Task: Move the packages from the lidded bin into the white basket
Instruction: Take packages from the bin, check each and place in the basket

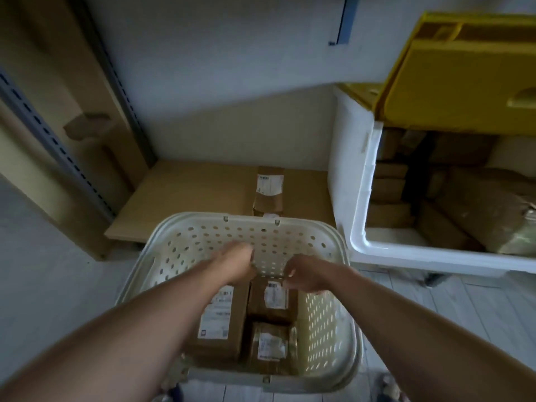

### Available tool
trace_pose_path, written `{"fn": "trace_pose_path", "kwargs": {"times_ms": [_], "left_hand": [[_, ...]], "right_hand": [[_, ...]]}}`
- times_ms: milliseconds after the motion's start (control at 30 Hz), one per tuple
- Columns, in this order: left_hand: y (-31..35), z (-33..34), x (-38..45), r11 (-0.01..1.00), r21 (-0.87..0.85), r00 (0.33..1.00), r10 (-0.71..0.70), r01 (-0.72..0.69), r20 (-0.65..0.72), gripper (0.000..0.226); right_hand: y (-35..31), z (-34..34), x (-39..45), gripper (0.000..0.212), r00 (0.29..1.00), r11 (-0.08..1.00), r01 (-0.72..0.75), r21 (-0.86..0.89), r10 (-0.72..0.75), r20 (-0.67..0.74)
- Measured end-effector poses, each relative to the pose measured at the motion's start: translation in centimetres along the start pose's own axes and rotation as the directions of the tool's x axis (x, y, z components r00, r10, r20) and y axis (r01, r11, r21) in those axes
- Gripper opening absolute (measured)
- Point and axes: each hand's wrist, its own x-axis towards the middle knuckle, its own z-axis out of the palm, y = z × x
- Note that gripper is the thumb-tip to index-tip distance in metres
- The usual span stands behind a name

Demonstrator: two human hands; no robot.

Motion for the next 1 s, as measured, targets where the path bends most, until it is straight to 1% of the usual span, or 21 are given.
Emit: {"fn": "trace_pose_path", "kwargs": {"times_ms": [67, 167, 200, 267, 367, 433, 533, 633, 700, 833, 1000], "left_hand": [[0.5, -2.5, -1.3, 0.99, -0.118, 0.996, 0.073, -0.079, -0.05, 0.028], [1.1, -5.2, -3.5, 0.938, -0.271, 0.975, 0.199, -0.218, -0.099, 0.031], [1.2, -5.8, -4.3, 0.919, -0.3, 0.966, 0.227, -0.256, -0.127, 0.03], [1.4, -7.0, -5.9, 0.892, -0.303, 0.932, 0.271, -0.337, -0.239, 0.028], [1.4, -8.5, -8.0, 0.846, -0.29, 0.847, 0.298, -0.448, -0.44, 0.031], [1.3, -9.3, -9.1, 0.809, -0.311, 0.808, 0.304, -0.498, -0.505, 0.035], [1.4, -10.1, -10.1, 0.764, -0.313, 0.753, 0.322, -0.565, -0.574, 0.043], [1.9, -10.5, -10.7, 0.702, -0.33, 0.7, 0.332, -0.631, -0.632, 0.049], [2.4, -10.6, -10.8, 0.666, -0.352, 0.683, 0.33, -0.658, -0.651, 0.057], [3.6, -10.8, -10.5, 0.613, -0.349, 0.64, 0.352, -0.709, -0.683, 0.055], [5.9, -10.5, -9.9, 0.582, -0.297, 0.579, 0.386, -0.757, -0.718, 0.054]], "right_hand": [[-1.0, -1.5, -2.1, 0.042, 0.995, 0.997, 0.067, -0.045, -0.07, -0.069], [-1.9, -2.9, -5.1, 0.049, 0.981, 0.971, 0.158, -0.178, -0.175, -0.085], [-2.1, -3.2, -6.1, 0.049, 0.976, 0.965, 0.172, -0.199, -0.195, -0.098], [-2.2, -4.0, -8.0, 0.049, 0.952, 0.956, 0.196, -0.218, -0.239, -0.191], [-2.2, -4.9, -10.4, 0.051, 0.884, 0.938, 0.256, -0.233, -0.324, -0.337], [-2.1, -5.4, -12.0, 0.056, 0.816, 0.916, 0.328, -0.231, -0.398, -0.42], [-2.3, -6.5, -13.9, 0.064, 0.682, 0.872, 0.453, -0.183, -0.472, -0.559], [-2.2, -8.0, -15.4, 0.068, 0.549, 0.835, 0.532, -0.137, -0.464, -0.695], [-1.9, -8.7, -16.1, 0.068, 0.488, 0.81, 0.581, -0.077, -0.423, -0.764], [-1.1, -9.1, -16.7, 0.069, 0.431, 0.794, 0.606, -0.058, -0.388, -0.814], [0.6, -9.3, -17.3, 0.07, 0.419, 0.801, 0.597, -0.045, -0.36, -0.834]]}}
